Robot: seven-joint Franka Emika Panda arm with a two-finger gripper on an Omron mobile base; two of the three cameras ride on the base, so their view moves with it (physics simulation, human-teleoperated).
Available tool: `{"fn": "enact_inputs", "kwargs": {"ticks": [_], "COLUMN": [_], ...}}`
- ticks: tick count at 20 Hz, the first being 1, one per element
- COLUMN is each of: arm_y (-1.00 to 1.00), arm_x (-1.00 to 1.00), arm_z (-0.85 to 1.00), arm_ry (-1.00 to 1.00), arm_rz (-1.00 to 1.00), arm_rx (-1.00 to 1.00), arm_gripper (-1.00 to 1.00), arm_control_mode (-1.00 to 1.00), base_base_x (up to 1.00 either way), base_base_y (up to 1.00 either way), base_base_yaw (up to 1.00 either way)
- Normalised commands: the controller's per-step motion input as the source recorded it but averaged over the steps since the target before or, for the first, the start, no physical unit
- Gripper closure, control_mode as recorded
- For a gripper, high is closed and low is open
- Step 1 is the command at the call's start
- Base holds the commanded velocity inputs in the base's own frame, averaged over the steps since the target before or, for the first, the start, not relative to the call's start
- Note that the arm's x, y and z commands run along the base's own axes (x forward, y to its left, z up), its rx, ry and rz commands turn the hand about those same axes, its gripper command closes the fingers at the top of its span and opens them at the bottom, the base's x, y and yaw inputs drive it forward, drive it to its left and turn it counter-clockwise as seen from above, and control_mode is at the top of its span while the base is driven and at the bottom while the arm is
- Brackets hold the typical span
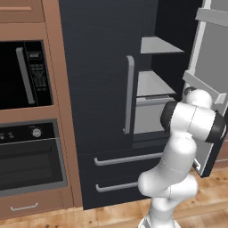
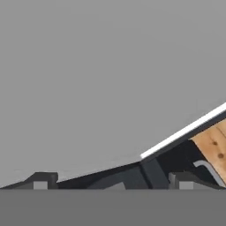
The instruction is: Retrieve the sausage and cheese from the fridge and place them on the cutting board on the counter.
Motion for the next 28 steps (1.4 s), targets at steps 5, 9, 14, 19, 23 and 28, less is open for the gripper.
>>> {"fn": "enact_inputs", "kwargs": {"ticks": [5, 9, 14, 19, 23, 28], "arm_y": [-0.31, 0.52, 1.00, 1.00, 1.00, 0.78], "arm_x": [0.00, -0.01, -0.14, -0.21, -0.21, -0.45], "arm_z": [0.02, 0.09, 0.48, 0.62, 0.62, 0.73], "arm_ry": [-0.07, -0.03, 0.04, 0.16, 0.21, 0.18], "arm_rz": [-0.02, 0.03, 0.19, 0.26, 0.45, 0.54], "arm_rx": [0.00, -0.02, -0.09, -0.10, -0.15, -0.25], "arm_gripper": [-1.00, -1.00, -1.00, -1.00, -1.00, -1.00], "arm_control_mode": [-1.00, -1.00, -1.00, -1.00, -1.00, -1.00], "base_base_x": [0.00, 0.00, 0.00, 0.00, 0.00, 0.00], "base_base_y": [0.00, 0.00, 0.00, 0.00, 0.00, 0.00], "base_base_yaw": [0.00, 0.00, 0.00, 0.00, 0.00, 0.00]}}
